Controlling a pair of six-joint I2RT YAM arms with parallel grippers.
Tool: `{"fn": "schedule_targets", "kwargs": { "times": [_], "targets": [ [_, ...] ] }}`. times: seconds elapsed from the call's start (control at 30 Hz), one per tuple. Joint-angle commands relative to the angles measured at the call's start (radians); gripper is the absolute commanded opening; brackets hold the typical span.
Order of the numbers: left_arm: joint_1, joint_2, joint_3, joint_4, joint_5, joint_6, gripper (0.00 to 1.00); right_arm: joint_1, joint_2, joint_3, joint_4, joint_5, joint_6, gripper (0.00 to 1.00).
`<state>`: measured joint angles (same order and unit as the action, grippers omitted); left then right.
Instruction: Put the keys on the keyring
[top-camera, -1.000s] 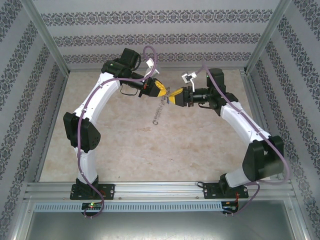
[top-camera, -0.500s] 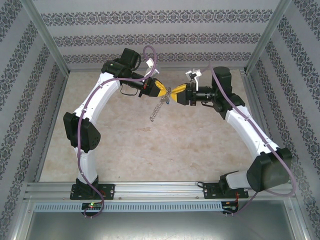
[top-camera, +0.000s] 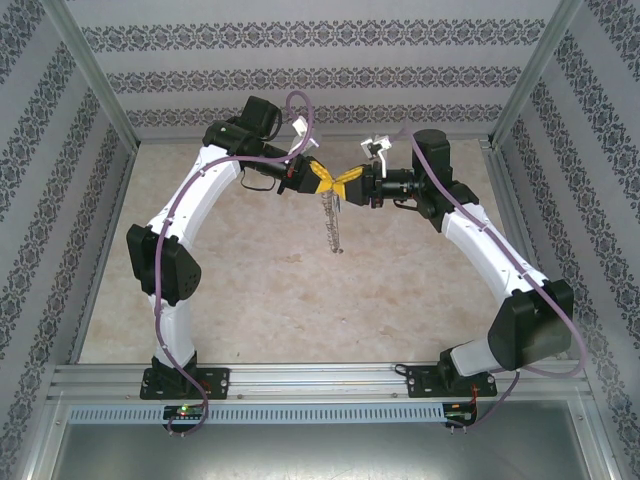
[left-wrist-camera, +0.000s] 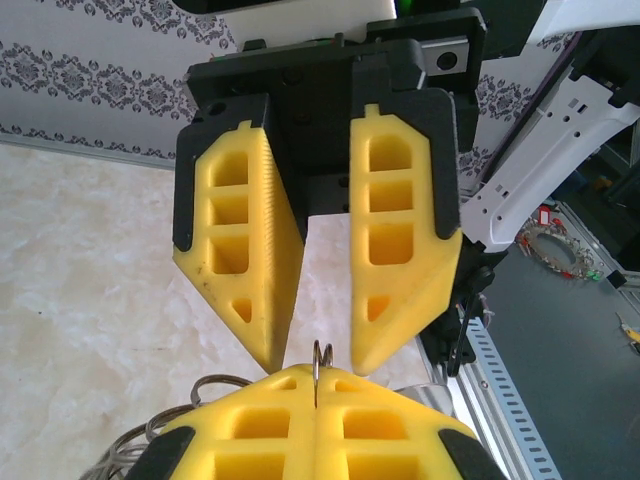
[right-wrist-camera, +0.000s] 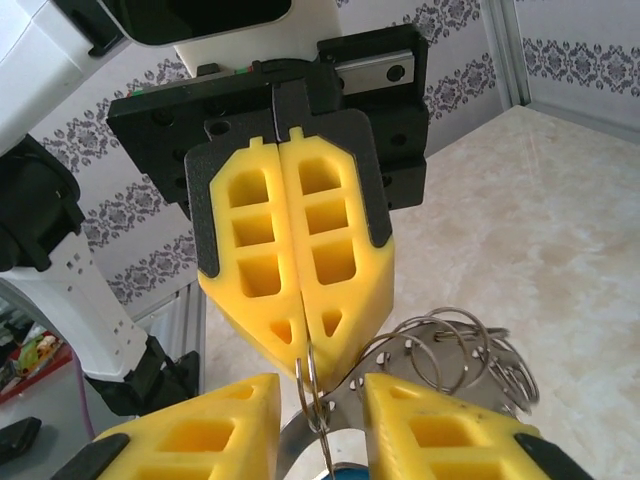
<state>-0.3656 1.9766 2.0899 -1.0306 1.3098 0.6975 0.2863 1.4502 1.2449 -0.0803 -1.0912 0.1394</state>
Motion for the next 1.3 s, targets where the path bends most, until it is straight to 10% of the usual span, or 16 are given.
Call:
{"fn": "schedule_targets", "kwargs": {
  "times": [0.0,0.13,0.67,1.27],
  "targets": [
    [-0.003,-0.042,-0.004,0.034,0.062,-0.004,0.00,0.013,0.017,0.032,0.027,0.004,0.004,0.21],
    [-0.004,-0.041,-0.005,0.041,0.062,-0.015,0.00,0.014,0.027,0.045,0.025,0.003,0.006,0.00],
    [0.063,-0.042,0.072,0.173,-0.193,-0.196,0.37,0.013,0.130,0.286,-0.323,0.069,-0.153,0.00],
    [0.112,-0.107,0.002,0.297,-0.455,-0.386,0.43,0.090,0.288,0.711,-0.904,0.375,-0.543,0.00]
  ]
}}
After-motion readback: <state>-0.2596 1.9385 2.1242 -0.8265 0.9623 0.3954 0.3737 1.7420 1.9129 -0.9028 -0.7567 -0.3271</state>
